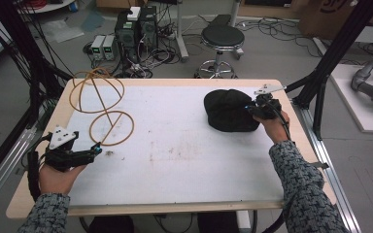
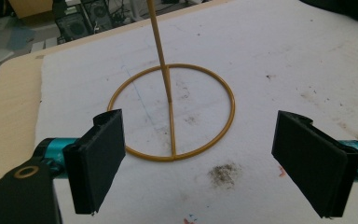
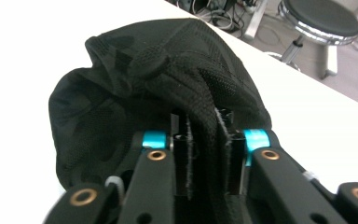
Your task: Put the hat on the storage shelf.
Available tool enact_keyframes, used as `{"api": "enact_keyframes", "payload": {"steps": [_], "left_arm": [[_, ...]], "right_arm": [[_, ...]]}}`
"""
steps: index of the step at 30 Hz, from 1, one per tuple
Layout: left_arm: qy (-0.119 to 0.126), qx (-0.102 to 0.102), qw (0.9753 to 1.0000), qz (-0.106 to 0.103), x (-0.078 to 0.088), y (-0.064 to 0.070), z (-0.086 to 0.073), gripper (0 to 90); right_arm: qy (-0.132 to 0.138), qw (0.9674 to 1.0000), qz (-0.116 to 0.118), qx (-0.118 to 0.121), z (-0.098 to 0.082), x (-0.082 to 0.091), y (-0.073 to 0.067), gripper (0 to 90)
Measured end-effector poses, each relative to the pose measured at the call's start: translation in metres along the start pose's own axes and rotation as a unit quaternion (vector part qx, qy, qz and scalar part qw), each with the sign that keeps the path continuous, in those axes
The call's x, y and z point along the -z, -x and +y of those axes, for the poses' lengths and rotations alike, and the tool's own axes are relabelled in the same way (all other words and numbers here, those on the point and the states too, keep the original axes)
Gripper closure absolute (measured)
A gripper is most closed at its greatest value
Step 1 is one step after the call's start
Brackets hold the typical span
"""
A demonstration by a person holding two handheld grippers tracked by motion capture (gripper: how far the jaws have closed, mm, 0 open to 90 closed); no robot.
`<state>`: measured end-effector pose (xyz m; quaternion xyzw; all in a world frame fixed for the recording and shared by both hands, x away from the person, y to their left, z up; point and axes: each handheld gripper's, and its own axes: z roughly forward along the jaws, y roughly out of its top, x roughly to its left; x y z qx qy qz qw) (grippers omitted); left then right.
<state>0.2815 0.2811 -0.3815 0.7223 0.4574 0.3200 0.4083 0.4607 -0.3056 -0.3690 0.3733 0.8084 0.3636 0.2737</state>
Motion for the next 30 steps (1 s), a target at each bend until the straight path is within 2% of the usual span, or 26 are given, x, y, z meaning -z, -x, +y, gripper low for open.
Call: {"api": "enact_keyframes", "payload": {"steps": [4, 12, 17, 18, 20, 23, 24, 25, 28, 29, 30], "left_arm": [[0.003, 0.002, 1.0, 0.003, 0.004, -0.001, -0.001, 17.6], [0.006, 0.003, 1.0, 0.004, 0.011, -0.002, -0.003, 17.7], [0.01, 0.005, 0.9999, 0.005, 0.015, -0.004, -0.004, 17.7], [0.01, 0.005, 0.9999, 0.005, 0.016, -0.004, -0.004, 17.7], [0.01, 0.004, 0.9999, 0.005, 0.018, -0.004, -0.003, 17.7], [0.012, 0.001, 0.9999, 0.004, 0.02, -0.004, -0.002, 17.7], [0.014, 0.0, 0.9999, 0.003, 0.021, -0.004, -0.002, 17.7], [0.015, -0.003, 0.9999, 0.003, 0.022, -0.004, -0.002, 17.7], [0.017, -0.006, 0.9998, 0.003, 0.024, -0.003, -0.001, 17.7], [0.019, -0.005, 0.9998, 0.003, 0.024, -0.003, -0.001, 17.8], [0.019, -0.006, 0.9998, 0.001, 0.025, -0.003, -0.001, 17.8]], "right_arm": [[0.015, 0.9998, -0.006, 0.006, 0.004, 0.004, -0.005, 83.6], [0.053, 0.9985, -0.009, -0.001, 0.021, 0.007, -0.016, 87.0], [0.056, 0.9984, 0.001, 0.002, 0.037, 0.005, -0.024, 87.8], [0.064, 0.9979, 0.005, 0.01, 0.047, 0.005, -0.027, 88.0], [0.062, 0.998, 0.011, 0.003, 0.052, 0.005, -0.029, 88.0], [0.077, 0.9968, 0.021, 0.004, 0.068, 0.003, -0.033, 88.1], [0.082, 0.9962, 0.028, 0.004, 0.08, 0.002, -0.037, 88.1], [0.082, 0.9962, 0.028, 0.004, 0.08, 0.002, -0.037, 88.1], [0.09, 0.9952, 0.039, 0.005, 0.099, -0.002, -0.047, 88.1], [0.095, 0.9945, 0.044, 0.006, 0.112, -0.006, -0.054, 88.1], [0.095, 0.9945, 0.044, 0.006, 0.112, -0.006, -0.054, 88.1]]}}
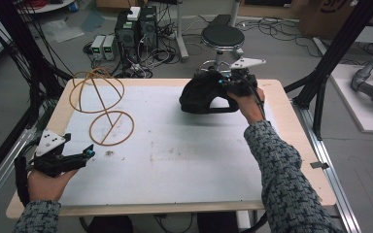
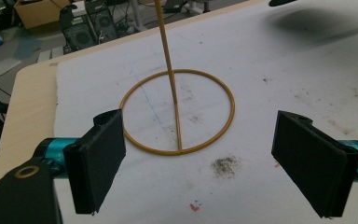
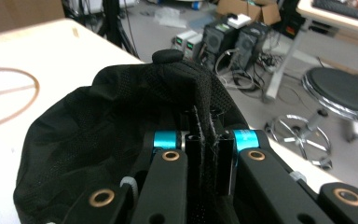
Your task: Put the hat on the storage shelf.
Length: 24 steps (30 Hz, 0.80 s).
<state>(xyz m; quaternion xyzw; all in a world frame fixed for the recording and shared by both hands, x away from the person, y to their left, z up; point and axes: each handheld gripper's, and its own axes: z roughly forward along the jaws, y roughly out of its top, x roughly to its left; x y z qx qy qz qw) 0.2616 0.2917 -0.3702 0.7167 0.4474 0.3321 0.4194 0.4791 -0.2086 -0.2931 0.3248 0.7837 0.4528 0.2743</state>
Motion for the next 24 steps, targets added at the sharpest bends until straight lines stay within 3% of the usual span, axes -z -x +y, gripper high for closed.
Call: {"api": "enact_keyframes", "payload": {"steps": [2, 5, 6, 9, 12, 24], "left_arm": [[0.001, 0.001, 1.0, -0.002, 0.001, 0.0, 0.0, 17.7], [0.001, 0.0, 1.0, -0.007, 0.002, -0.002, -0.001, 17.7], [0.001, 0.002, 1.0, -0.008, 0.002, -0.002, -0.002, 17.7], [0.001, 0.003, 0.9999, -0.01, 0.004, -0.005, -0.004, 17.7], [0.0, 0.001, 0.9999, -0.013, 0.005, -0.005, -0.005, 17.7], [0.008, -0.002, 0.9997, -0.023, 0.01, -0.003, -0.004, 17.8]], "right_arm": [[0.008, 0.9999, 0.008, -0.003, 0.019, -0.01, -0.008, 88.2], [0.017, 0.9997, 0.013, -0.007, 0.032, -0.017, -0.014, 88.2], [0.026, 0.9995, 0.019, -0.007, 0.045, -0.023, -0.02, 88.2], [0.034, 0.9989, 0.028, -0.012, 0.057, -0.03, -0.026, 88.2], [0.044, 0.9981, 0.042, -0.011, 0.081, -0.043, -0.041, 88.2], [0.081, 0.9944, 0.062, -0.026, 0.139, -0.067, -0.084, 88.2]]}}
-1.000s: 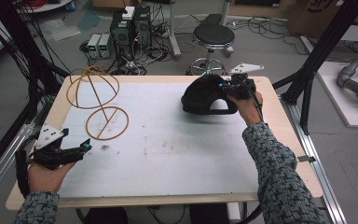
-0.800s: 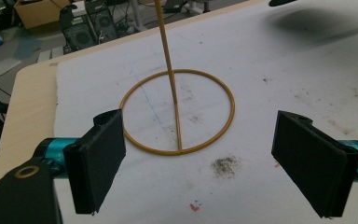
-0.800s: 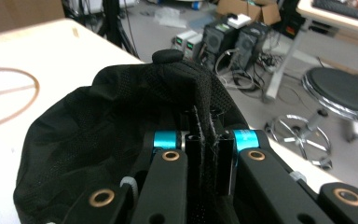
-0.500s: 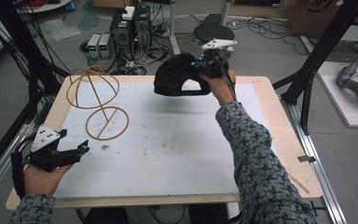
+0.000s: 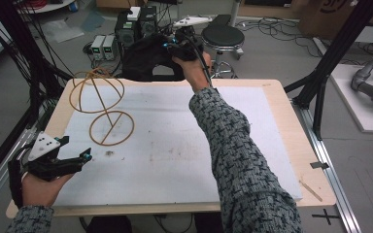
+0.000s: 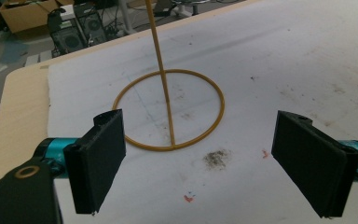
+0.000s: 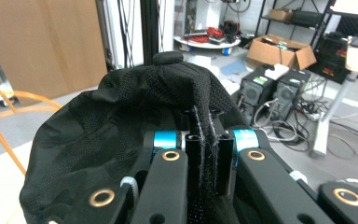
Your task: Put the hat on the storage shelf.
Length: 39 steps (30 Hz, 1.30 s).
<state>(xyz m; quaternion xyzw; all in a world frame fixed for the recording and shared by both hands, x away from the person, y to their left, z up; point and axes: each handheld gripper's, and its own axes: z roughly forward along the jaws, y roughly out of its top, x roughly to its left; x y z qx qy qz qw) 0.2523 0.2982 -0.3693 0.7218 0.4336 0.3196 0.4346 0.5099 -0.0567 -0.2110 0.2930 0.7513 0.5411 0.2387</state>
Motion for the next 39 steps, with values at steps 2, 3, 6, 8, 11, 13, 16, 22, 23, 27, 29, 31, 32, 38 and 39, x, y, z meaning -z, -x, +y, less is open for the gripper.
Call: {"api": "enact_keyframes", "payload": {"steps": [2, 3, 6, 8, 11, 13, 16, 22, 23, 27, 29, 31, 32, 38, 39], "left_arm": [[0.001, -0.002, 1.0, -0.002, 0.001, 0.001, 0.0, 17.8], [0.001, -0.002, 1.0, -0.002, 0.001, 0.001, 0.0, 17.8], [-0.001, -0.004, 1.0, -0.004, 0.002, 0.002, 0.001, 17.8], [0.0, -0.004, 1.0, -0.005, 0.003, 0.003, 0.001, 17.8], [-0.001, -0.007, 1.0, -0.006, 0.004, 0.004, 0.001, 17.8], [-0.002, -0.009, 0.9999, -0.006, 0.004, 0.004, 0.001, 17.9], [-0.001, -0.007, 1.0, -0.005, 0.005, 0.004, 0.0, 17.9], [-0.002, -0.006, 1.0, -0.003, 0.006, 0.004, -0.002, 17.9], [-0.002, -0.006, 1.0, -0.003, 0.006, 0.004, -0.002, 17.9], [0.0, -0.002, 1.0, -0.003, 0.007, 0.004, -0.003, 17.9], [-0.002, -0.004, 1.0, -0.002, 0.008, 0.003, -0.003, 17.9], [-0.002, -0.004, 1.0, -0.002, 0.008, 0.003, -0.003, 18.0], [-0.002, -0.003, 1.0, -0.002, 0.008, 0.003, -0.004, 17.9], [-0.003, -0.002, 1.0, 0.001, 0.009, 0.002, -0.005, 18.0], [-0.002, -0.001, 1.0, 0.001, 0.009, 0.002, -0.005, 18.0]], "right_arm": [[0.004, 1.0, 0.001, 0.003, 0.003, -0.002, -0.004, 88.2], [0.007, 1.0, 0.004, 0.005, 0.006, -0.004, -0.007, 88.2], [0.015, 0.9998, 0.011, 0.003, 0.012, -0.009, -0.014, 88.2], [0.025, 0.9996, 0.015, -0.006, 0.017, -0.012, -0.019, 88.2], [0.032, 0.9993, 0.014, -0.013, 0.019, -0.013, -0.021, 88.2], [0.04, 0.9986, 0.02, -0.028, 0.021, -0.014, -0.022, 88.2], [0.047, 0.9981, 0.025, -0.032, 0.025, -0.015, -0.026, 88.2], [0.06, 0.9962, 0.043, -0.045, 0.03, -0.021, -0.039, 88.2], [0.061, 0.9958, 0.047, -0.05, 0.03, -0.022, -0.041, 88.2], [0.073, 0.9941, 0.059, -0.054, 0.036, -0.025, -0.051, 88.2], [0.079, 0.9934, 0.069, -0.047, 0.041, -0.027, -0.059, 88.2], [0.08, 0.993, 0.073, -0.049, 0.042, -0.027, -0.062, 88.2], [0.081, 0.9926, 0.075, -0.05, 0.042, -0.028, -0.065, 88.2], [0.073, 0.9925, 0.091, -0.035, 0.041, -0.038, -0.081, 88.2], [0.071, 0.9923, 0.096, -0.033, 0.04, -0.04, -0.084, 88.2]]}}
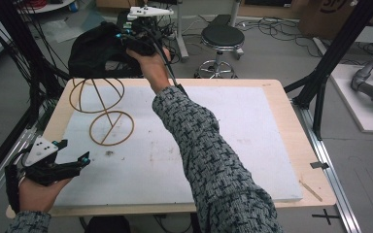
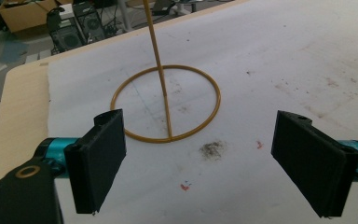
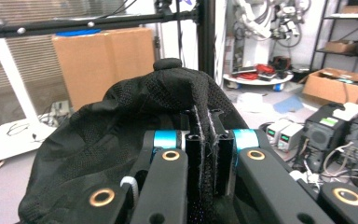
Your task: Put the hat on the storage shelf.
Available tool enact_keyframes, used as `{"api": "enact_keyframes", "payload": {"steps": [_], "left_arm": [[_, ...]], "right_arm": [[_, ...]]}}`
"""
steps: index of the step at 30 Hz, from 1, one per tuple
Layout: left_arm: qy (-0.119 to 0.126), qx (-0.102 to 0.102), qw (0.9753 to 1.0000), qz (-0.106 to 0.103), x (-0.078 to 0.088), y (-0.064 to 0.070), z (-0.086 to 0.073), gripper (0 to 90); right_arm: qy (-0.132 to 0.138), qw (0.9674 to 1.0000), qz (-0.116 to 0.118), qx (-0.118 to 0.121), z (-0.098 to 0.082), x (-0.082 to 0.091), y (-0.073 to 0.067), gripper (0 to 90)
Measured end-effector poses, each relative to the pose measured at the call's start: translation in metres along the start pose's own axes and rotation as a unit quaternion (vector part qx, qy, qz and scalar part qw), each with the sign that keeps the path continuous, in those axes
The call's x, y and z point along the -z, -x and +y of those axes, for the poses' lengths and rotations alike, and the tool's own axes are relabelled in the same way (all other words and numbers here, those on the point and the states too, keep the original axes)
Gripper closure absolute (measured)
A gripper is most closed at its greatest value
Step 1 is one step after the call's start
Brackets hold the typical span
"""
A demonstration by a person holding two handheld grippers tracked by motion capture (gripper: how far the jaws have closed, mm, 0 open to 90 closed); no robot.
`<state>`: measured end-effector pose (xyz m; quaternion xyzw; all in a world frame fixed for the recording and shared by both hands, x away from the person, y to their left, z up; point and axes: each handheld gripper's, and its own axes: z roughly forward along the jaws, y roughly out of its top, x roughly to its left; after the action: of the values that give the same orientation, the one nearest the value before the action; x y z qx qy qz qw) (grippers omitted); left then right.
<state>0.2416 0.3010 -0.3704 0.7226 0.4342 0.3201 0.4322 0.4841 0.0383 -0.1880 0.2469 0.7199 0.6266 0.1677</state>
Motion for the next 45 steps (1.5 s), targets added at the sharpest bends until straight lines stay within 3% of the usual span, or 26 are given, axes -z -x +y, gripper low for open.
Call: {"api": "enact_keyframes", "payload": {"steps": [10, 12, 19, 25, 26, 32, 38, 41, 45], "left_arm": [[-0.002, 0.005, 1.0, 0.003, 0.003, -0.002, -0.003, 18.2], [-0.002, 0.004, 1.0, 0.005, 0.004, -0.002, -0.003, 18.3], [-0.003, 0.003, 1.0, 0.004, 0.004, -0.001, -0.002, 18.3], [-0.003, 0.0, 1.0, 0.004, 0.003, 0.001, 0.0, 18.3], [-0.002, 0.002, 1.0, 0.003, 0.002, 0.001, 0.0, 18.3], [-0.002, 0.0, 1.0, 0.005, 0.003, 0.002, 0.0, 18.4], [-0.003, 0.001, 1.0, 0.004, 0.004, 0.002, 0.0, 18.4], [-0.001, 0.002, 1.0, 0.004, 0.003, 0.003, 0.001, 18.4], [-0.001, 0.001, 1.0, 0.003, 0.002, 0.004, 0.001, 18.4]], "right_arm": [[-0.023, 0.9981, 0.044, 0.037, -0.018, -0.017, -0.026, 88.0], [-0.04, 0.996, 0.051, 0.061, -0.024, -0.02, -0.031, 88.0], [-0.055, 0.9929, 0.07, 0.079, -0.036, -0.023, -0.038, 87.7], [-0.065, 0.9912, 0.083, 0.08, -0.044, -0.021, -0.044, 86.3], [-0.069, 0.9897, 0.087, 0.091, -0.047, -0.022, -0.046, 86.0], [-0.079, 0.9873, 0.091, 0.104, -0.05, -0.022, -0.052, 85.9], [-0.091, 0.9867, 0.088, 0.101, -0.054, -0.02, -0.051, 86.3], [-0.095, 0.9875, 0.09, 0.089, -0.055, -0.019, -0.049, 86.3], [-0.108, 0.9859, 0.088, 0.092, -0.058, -0.02, -0.053, 86.1]]}}
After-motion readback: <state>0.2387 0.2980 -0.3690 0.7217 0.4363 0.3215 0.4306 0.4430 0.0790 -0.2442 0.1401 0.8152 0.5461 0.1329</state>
